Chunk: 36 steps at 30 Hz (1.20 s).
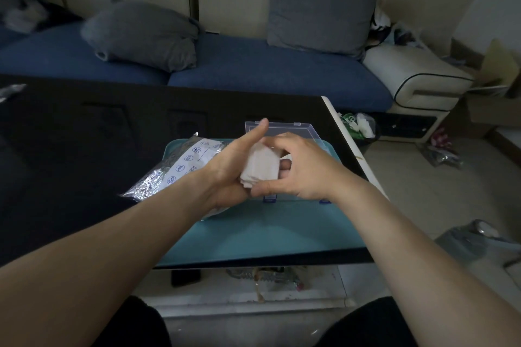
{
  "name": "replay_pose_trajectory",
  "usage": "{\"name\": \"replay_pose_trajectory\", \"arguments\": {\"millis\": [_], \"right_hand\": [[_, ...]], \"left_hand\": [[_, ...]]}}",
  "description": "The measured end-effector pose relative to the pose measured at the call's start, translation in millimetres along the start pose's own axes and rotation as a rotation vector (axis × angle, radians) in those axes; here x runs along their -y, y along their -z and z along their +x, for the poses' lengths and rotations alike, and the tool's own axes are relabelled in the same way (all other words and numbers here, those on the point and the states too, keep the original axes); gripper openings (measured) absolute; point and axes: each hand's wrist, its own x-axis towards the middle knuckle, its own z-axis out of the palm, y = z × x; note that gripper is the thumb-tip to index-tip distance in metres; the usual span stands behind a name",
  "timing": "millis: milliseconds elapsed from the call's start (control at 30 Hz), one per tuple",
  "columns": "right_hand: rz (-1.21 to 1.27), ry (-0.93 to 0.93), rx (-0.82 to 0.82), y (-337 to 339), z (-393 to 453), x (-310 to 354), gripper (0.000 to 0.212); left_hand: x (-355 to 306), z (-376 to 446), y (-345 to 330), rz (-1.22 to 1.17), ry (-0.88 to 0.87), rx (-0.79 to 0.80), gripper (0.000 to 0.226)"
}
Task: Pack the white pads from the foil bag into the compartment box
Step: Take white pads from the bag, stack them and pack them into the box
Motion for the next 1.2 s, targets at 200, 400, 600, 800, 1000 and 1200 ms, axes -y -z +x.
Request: {"name": "replay_pose_trajectory", "arguments": {"millis": [200, 400, 600, 800, 1000, 1200], "right_hand": [[0.009, -0.026, -0.117, 13.0, -2.7, -7.1, 0.079], [-0.013, 0.018, -0.085, 8.6, -4.8, -3.1, 0.086], [-0.062, 0.009, -0.115, 5.3, -3.4, 0.9, 0.079], [-0.160, -0.014, -0.077, 3.5, -5.1, 3.1, 0.096], [-0.218, -0.010, -0.125, 4.9, -5.3, 7.2, 0.071], [-0.262, -0.116, -0.016, 7.3, -10.2, 2.4, 0.075]], "left_hand": [[0.1, -0.4, 1.3, 0.032, -0.011, 0.017, 0.036], [0.6, 4.3, 5.7, 0.044, -0.006, 0.020, 0.072], [0.5, 4.8, -1.8, -0.015, -0.001, -0.047, 0.076], [3.3, 6.3, 1.4, 0.021, -0.020, -0.090, 0.070], [1.4, 0.8, -2.1, 0.105, -0.029, -0.031, 0.065], [7.7, -3.0, 15.3, 0.294, 0.003, 0.043, 0.034]]}}
